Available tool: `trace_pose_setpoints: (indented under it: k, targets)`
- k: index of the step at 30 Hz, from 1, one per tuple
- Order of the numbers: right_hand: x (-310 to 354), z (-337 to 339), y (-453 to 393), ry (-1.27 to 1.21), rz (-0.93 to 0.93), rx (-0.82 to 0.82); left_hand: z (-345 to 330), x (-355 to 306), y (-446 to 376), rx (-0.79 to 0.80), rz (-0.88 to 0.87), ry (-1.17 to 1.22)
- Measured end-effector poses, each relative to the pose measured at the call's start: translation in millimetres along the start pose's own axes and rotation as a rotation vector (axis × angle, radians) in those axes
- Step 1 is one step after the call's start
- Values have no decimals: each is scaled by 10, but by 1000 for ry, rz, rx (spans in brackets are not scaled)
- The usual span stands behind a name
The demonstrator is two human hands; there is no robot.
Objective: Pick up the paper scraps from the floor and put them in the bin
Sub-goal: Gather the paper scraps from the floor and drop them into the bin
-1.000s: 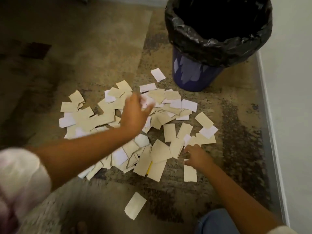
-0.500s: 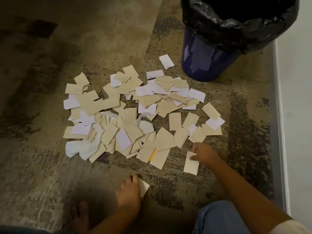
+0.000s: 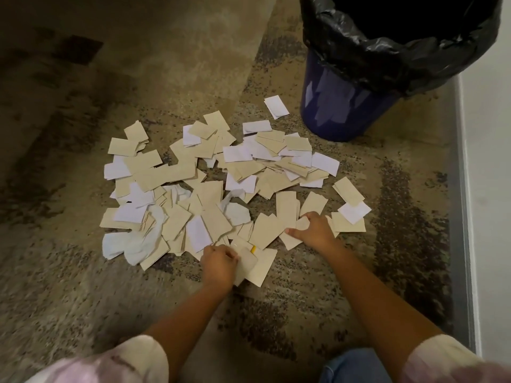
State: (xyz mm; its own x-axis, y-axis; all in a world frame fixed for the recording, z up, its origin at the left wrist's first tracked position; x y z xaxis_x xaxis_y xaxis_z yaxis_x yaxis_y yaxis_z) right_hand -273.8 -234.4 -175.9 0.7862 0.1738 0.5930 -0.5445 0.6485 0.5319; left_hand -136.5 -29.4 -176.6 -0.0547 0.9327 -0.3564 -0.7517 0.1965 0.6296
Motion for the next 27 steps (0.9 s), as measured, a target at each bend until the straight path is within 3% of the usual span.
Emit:
trace_pose_setpoints:
  k: [3, 10, 15, 27]
  targets:
    - [-4, -90, -55, 16, -2, 12, -91, 41, -21, 64, 78, 9]
    - [-94, -151, -78, -32, 25, 53, -227, -14, -15, 70, 55, -194]
    - [-120, -133, -108, 5, 29, 141, -376, -32, 72, -21, 118, -285]
    - [-128, -134, -189, 7, -47, 158, -391, -147, 14, 2, 190, -322]
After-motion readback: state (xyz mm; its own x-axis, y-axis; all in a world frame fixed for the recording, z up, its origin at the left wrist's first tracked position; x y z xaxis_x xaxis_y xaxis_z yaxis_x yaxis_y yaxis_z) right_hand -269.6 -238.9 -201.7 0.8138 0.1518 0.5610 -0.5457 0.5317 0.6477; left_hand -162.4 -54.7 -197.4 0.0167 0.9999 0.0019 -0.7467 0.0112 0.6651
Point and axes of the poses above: each hand's wrist, its own y-axis away from the middle knuckle, its own z-axis out of the back of the hand, x = y × z, the point moved 5 cm from there along -y, towards the middle knuckle, and after that the axes turned 12 degrees about z, right-handed, at the moved point
